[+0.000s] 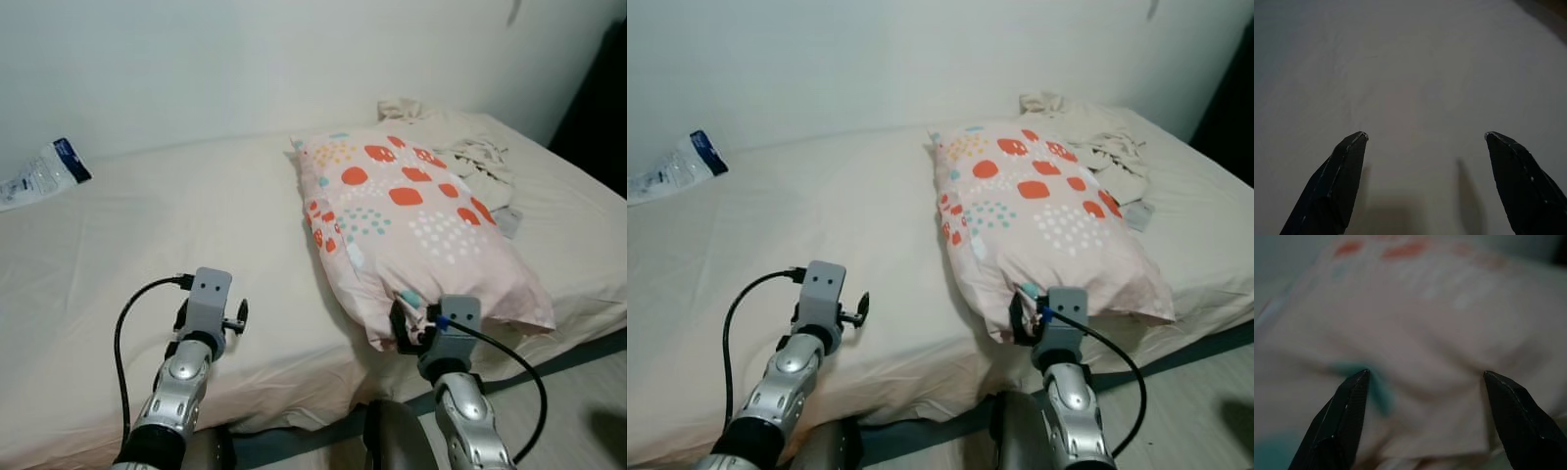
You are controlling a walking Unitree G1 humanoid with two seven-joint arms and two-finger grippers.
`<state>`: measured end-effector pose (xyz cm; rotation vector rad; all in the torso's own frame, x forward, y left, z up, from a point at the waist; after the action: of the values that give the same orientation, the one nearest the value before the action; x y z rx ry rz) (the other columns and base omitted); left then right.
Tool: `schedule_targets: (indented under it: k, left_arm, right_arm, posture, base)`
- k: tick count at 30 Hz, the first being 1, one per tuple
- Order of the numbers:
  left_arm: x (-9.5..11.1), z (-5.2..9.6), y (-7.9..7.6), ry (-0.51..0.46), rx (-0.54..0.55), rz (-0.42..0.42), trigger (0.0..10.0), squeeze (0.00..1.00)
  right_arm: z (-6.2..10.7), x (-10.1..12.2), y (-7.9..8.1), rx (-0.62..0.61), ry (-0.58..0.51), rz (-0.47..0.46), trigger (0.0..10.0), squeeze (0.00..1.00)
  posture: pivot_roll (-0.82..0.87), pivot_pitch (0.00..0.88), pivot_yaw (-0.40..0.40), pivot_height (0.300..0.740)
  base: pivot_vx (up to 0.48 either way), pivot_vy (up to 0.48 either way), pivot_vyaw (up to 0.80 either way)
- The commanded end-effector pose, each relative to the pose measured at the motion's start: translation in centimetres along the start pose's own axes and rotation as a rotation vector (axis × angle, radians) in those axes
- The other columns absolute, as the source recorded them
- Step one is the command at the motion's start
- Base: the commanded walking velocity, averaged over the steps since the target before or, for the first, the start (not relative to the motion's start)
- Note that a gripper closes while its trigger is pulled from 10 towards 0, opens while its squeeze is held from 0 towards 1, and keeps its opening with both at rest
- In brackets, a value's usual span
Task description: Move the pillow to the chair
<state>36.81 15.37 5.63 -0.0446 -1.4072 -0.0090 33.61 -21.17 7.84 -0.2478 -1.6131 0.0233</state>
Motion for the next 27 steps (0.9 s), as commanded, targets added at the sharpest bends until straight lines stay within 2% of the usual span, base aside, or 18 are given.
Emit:
schedule_targets:
  k: [1,3,4,6,8,13,16,19,24,27]
  left_arm:
    - [-0.4,0.1,0.5,0.018,0.007,0.000,10.0,0.00]
    - [-0.3,0.1,0.4,0.017,0.002,0.001,10.0,0.00]
    - [-0.3,0.1,0.4,0.017,0.002,0.001,10.0,0.00]
    - [-0.3,0.1,0.4,0.018,0.000,0.001,10.0,0.00]
    - [-0.1,0.0,0.3,0.018,-0.009,0.001,10.0,0.00]
    - [-0.2,-0.1,0.1,0.021,-0.019,-0.002,10.0,0.00]
    - [-0.2,-0.1,0.0,0.024,-0.026,-0.006,10.0,0.00]
    - [-0.1,-0.2,0.0,0.026,-0.032,-0.013,10.0,0.00]
    - [0.1,0.0,0.4,0.026,-0.027,-0.021,10.0,0.00]
    - [0.0,0.1,0.8,0.026,-0.016,-0.027,10.0,0.00]
  right_arm:
    - [0.1,0.7,-1.1,-0.053,-0.035,-0.012,10.0,0.00]
    - [0.0,1.1,-3.3,-0.135,-0.036,-0.016,10.0,0.00]
    - [0.0,1.1,-3.3,-0.135,-0.036,-0.016,10.0,0.00]
    - [-0.2,1.1,-4.3,-0.164,-0.022,-0.027,10.0,0.00]
    - [-1.3,0.4,-5.2,-0.147,0.048,-0.107,10.0,0.00]
    - [-2.3,0.2,-5.4,-0.124,0.084,-0.170,10.0,0.00]
    - [-3.4,0.5,-6.1,-0.137,0.093,-0.190,10.0,0.00]
    - [-4.8,0.6,-8.0,-0.184,0.134,-0.177,10.0,0.00]
    - [-5.7,0.8,-8.7,-0.171,0.159,-0.138,10.0,0.00]
    - [-6.1,1.1,-9.6,-0.190,0.181,-0.061,10.0,0.00]
  posture:
    - [-0.05,0.093,0.004,0.536]
    - [-0.05,0.096,0.008,0.536]
    - [-0.05,0.096,0.008,0.536]
    - [-0.05,0.099,0.011,0.536]
    - [-0.06,0.106,0.017,0.536]
    - [-0.06,0.115,0.022,0.536]
    - [-0.05,0.129,0.029,0.536]
    - [-0.04,0.144,0.032,0.536]
    - [-0.03,0.161,0.036,0.536]
    - [-0.02,0.172,0.031,0.536]
  base:
    - [0.000,0.000,0.00]
    - [0.000,0.000,0.00]
    - [0.000,0.000,0.00]
    - [0.000,0.000,0.00]
    - [0.000,0.000,0.00]
    - [0.000,0.000,0.00]
    - [0.000,0.000,0.00]
    - [0.000,0.000,0.00]
    - [0.000,0.000,0.00]
    - [0.000,0.000,0.00]
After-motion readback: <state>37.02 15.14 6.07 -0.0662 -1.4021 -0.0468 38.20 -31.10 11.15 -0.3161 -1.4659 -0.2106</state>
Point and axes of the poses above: a point about 5 cm out from each wrist's last joint towards the gripper, its own z axis pointing back from the gripper into the wrist, its own x axis along the axis of the wrist's last joint, y = z × x, the point moved 5 cm from there along -z, pointing out of the wrist towards the gripper, and after that the axes turned 10 degrees about z, right-handed, at the moved point
